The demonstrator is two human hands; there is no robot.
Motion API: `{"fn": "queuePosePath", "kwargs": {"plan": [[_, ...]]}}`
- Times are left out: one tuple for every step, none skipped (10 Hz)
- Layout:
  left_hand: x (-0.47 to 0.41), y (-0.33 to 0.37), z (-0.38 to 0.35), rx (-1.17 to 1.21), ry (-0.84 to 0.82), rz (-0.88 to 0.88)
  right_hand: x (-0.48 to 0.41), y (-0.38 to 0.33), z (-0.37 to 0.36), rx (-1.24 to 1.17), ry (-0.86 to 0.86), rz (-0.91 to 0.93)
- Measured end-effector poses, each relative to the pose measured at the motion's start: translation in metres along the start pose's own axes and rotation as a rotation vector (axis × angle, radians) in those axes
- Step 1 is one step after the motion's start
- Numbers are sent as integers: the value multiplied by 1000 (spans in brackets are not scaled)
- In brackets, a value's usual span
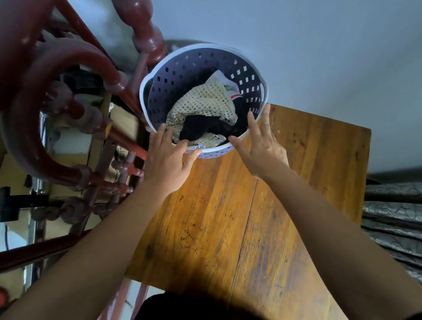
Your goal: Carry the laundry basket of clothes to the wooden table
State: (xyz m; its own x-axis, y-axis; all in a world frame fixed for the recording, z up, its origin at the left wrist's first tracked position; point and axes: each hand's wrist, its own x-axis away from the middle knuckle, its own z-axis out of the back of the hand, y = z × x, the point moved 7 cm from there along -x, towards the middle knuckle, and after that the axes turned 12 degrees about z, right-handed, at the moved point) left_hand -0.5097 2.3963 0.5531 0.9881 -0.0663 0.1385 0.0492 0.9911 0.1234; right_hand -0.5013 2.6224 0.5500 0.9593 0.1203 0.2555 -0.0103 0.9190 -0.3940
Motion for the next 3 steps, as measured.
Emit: {"fn": "queuePosePath", "kwargs": {"plan": [[0,1,1,-2,-14,-12,1,-1,4,21,-10,-7],[0,-1,0,0,-90,7,4,-3,7,23,-43,-46],[4,2,6,23,-117,7,14,-11,12,-30,-60,-43]]}}
